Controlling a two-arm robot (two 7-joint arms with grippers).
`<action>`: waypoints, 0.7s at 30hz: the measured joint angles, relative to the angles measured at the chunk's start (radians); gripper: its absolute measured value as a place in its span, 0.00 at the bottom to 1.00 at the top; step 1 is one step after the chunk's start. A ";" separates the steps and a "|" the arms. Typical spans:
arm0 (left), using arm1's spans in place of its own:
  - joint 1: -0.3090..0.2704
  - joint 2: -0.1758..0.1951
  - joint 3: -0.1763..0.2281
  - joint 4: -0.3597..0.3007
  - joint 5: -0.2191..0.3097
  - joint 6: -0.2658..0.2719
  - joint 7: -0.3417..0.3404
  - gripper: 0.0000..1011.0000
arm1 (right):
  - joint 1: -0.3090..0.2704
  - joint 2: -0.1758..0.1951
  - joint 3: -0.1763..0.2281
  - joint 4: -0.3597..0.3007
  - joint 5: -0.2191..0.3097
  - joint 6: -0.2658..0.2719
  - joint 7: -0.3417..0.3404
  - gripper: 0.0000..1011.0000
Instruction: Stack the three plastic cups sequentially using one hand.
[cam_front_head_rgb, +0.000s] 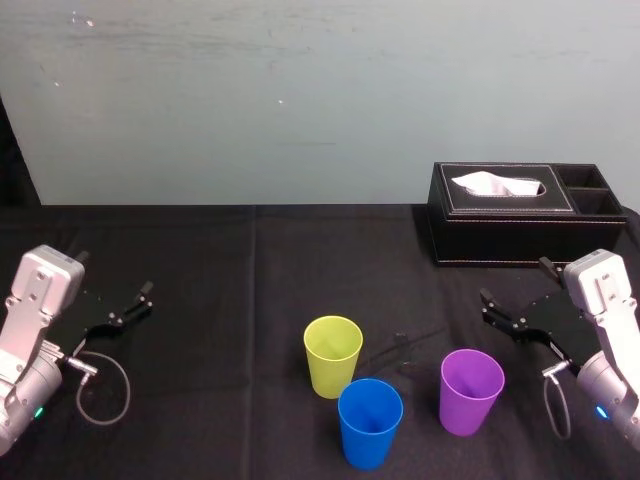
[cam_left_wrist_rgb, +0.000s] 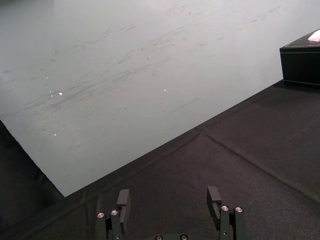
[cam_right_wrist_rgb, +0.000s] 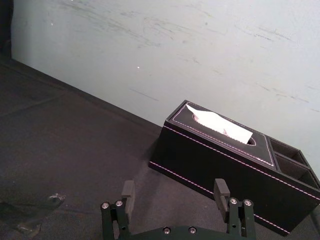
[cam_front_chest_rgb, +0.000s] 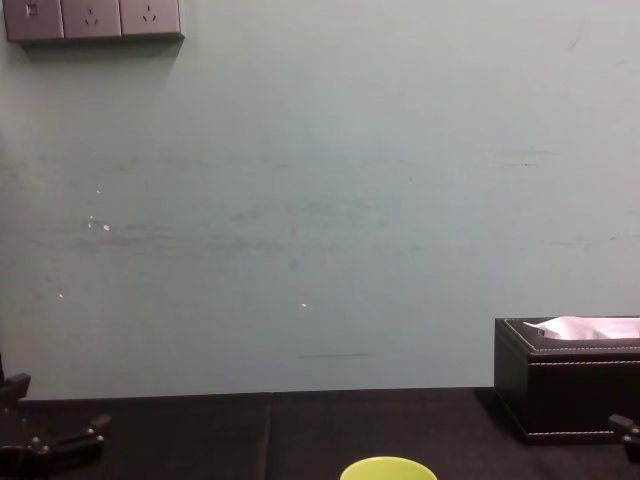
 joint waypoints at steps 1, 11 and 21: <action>0.000 0.000 0.000 0.000 0.000 0.000 0.000 0.99 | 0.000 0.000 0.000 0.000 0.000 0.000 0.000 0.99; 0.000 0.000 0.000 0.000 0.000 0.000 0.000 0.99 | 0.000 0.000 0.000 0.000 0.000 0.000 0.000 0.99; 0.000 0.000 0.000 0.000 0.000 0.000 0.000 0.99 | 0.000 0.000 0.000 0.000 0.000 0.000 0.000 0.99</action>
